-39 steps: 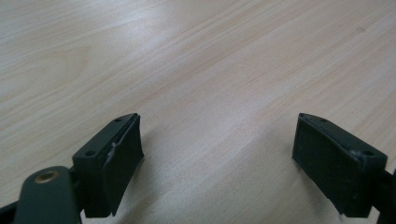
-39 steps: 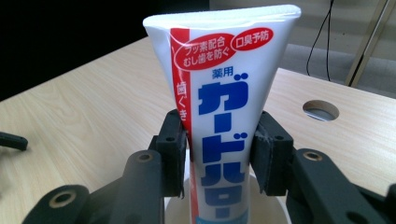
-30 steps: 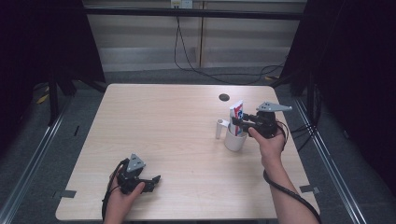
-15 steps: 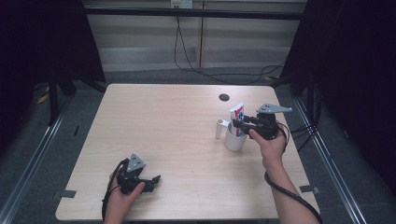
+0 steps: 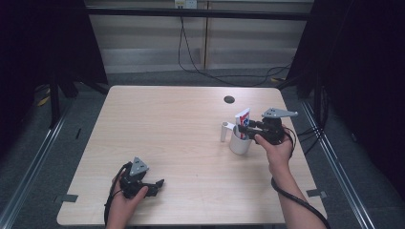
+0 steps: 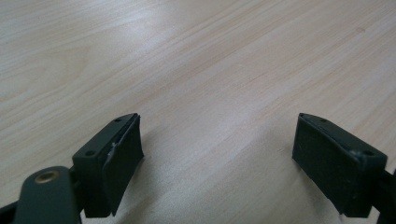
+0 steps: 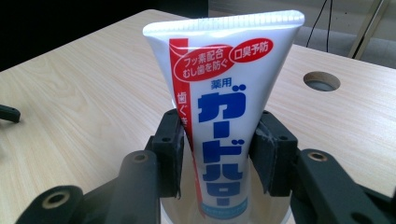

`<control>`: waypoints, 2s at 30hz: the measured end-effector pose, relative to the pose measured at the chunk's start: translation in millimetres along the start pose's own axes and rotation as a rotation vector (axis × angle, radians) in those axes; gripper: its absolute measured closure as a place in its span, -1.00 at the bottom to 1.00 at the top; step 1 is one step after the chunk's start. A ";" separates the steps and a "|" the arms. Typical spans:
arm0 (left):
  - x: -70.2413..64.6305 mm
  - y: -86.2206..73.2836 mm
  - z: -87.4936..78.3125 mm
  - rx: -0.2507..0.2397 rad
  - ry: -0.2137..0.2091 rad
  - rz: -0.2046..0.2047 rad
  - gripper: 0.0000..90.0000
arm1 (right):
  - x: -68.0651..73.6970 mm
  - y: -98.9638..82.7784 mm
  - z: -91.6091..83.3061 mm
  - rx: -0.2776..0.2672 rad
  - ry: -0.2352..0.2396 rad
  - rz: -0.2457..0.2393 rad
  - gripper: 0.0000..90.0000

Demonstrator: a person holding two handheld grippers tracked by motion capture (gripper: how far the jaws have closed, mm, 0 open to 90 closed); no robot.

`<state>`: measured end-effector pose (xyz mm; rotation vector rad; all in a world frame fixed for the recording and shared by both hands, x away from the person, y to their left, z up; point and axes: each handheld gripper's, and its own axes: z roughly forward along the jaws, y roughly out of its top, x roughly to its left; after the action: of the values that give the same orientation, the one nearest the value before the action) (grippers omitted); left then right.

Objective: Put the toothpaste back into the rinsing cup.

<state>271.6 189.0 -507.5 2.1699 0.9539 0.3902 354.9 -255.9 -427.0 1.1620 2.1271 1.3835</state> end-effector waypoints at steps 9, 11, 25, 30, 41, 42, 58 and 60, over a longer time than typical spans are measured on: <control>0.0 0.0 0.0 0.000 0.001 0.000 -0.65 | 0.5 0.0 -0.7 0.006 0.003 -0.003 0.27; 0.2 0.0 -0.1 0.000 0.001 0.003 -0.65 | 1.0 -0.3 0.0 0.012 0.001 -0.008 0.27; 0.0 0.0 -0.1 0.001 0.000 0.000 -0.65 | 3.1 -2.3 2.4 0.034 0.001 -0.014 0.23; 0.0 0.0 -0.1 0.001 0.001 0.000 -0.65 | 2.9 -2.7 2.0 0.041 -0.001 -0.018 0.23; 0.0 0.0 0.0 0.001 0.000 0.000 -0.65 | 1.7 -5.9 3.1 0.066 -0.003 -0.027 0.21; 0.0 0.0 -0.1 0.001 0.001 0.000 -0.65 | 1.5 -5.8 3.0 0.066 -0.002 -0.027 0.21; 0.0 -0.1 0.0 0.001 0.000 0.000 -0.65 | 2.9 -4.3 1.1 0.084 -0.027 -0.063 0.14; -0.6 -0.1 0.4 -0.007 0.001 -0.009 -0.65 | 3.4 -3.5 0.7 0.089 -0.031 -0.072 0.12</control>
<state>271.4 188.5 -507.9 2.1583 0.9615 0.3892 351.8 -253.5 -429.8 1.1208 2.2059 1.2431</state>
